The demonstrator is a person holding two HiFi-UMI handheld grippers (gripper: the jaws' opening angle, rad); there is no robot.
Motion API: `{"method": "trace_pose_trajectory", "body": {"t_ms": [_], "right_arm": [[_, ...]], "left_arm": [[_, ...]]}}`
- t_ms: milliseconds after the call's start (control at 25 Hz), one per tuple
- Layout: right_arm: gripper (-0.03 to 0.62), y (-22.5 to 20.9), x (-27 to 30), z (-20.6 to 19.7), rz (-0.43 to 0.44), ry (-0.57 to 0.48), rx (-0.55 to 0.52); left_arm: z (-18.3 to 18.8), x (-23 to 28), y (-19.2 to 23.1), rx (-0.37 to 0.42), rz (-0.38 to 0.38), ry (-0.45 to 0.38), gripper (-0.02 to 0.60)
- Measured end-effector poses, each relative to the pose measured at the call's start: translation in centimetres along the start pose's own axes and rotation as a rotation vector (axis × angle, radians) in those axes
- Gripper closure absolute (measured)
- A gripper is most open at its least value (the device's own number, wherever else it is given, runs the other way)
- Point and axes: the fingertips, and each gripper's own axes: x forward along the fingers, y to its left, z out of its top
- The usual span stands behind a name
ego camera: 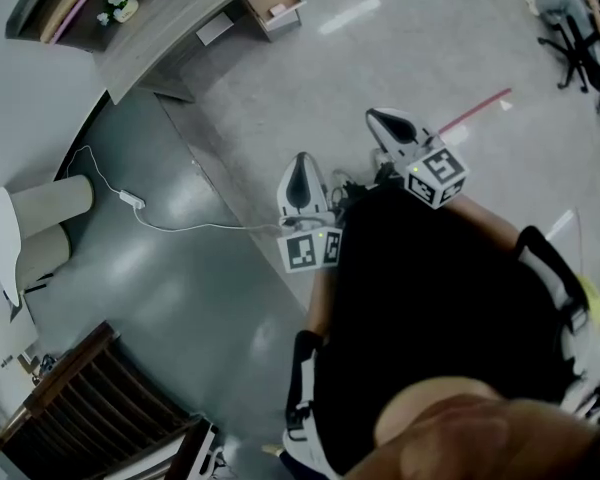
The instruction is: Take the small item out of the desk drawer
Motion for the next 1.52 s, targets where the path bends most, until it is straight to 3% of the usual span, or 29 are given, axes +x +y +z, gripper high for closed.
{"method": "trace_pose_trajectory", "body": {"t_ms": [440,800,1120,1520], "right_arm": [[0.594,2.8,2.8,-0.7,-0.045,-0.016,-0.031],[0.594,1.7,7.4,-0.5,-0.03,-0.009,-0.025],[0.594,-2.7,13.9,2.1,-0.025,0.012,-0.006],[0.594,-11.9,21.4,6.2,-0.004,0.051,-0.015]], "left_arm": [[0.0,-0.5,4.0,-0.004,-0.039,0.004,0.584],[0.6,2.8,6.9,-0.019,-0.003,-0.003,0.584],[2.6,10.1,9.5,0.001,-0.005,0.005,0.584],[4.1,22.0,10.3,0.011,0.024,0.028,0.584]]}}
